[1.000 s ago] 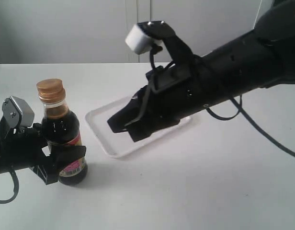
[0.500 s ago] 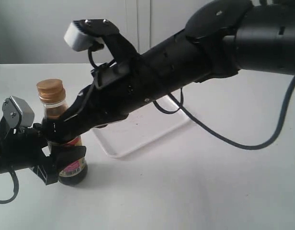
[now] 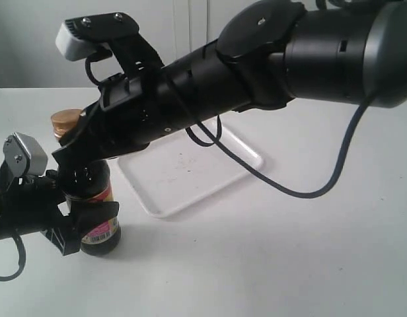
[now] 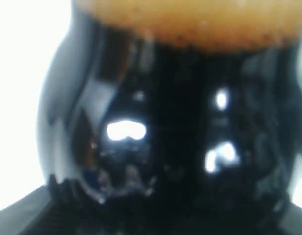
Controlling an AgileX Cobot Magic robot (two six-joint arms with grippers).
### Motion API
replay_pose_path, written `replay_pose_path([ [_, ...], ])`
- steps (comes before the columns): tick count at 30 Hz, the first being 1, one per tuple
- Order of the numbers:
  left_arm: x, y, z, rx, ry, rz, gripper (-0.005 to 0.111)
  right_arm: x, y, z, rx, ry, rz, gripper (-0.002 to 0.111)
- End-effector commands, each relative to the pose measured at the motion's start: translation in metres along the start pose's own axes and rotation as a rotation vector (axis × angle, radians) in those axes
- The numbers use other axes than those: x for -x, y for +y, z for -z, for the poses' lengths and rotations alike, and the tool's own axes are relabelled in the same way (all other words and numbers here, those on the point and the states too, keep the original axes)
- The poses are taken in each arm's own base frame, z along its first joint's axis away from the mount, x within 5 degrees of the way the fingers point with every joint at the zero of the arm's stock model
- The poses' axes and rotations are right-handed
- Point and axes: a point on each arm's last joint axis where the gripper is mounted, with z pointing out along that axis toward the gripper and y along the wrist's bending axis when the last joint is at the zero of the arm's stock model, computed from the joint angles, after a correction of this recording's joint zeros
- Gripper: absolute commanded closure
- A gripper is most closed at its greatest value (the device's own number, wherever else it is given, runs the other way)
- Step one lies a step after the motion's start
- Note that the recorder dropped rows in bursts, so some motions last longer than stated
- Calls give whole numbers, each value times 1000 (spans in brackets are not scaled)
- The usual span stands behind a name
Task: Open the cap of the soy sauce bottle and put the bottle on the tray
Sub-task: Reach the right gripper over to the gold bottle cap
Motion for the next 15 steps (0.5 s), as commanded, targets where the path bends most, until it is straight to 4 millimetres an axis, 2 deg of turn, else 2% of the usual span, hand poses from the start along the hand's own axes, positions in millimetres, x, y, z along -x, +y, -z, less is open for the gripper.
replay_pose_path([
  [1, -1, -4, -1, -31, 15, -9, 106, 3, -2, -1, -33, -15, 21, 108],
  [9, -1, -4, -1, -32, 13, -9, 106, 3, -5, -2, -61, -27, 19, 108],
  [15, -1, -4, -1, -33, 11, -9, 106, -4, -4, -15, -45, 5, 15, 108],
])
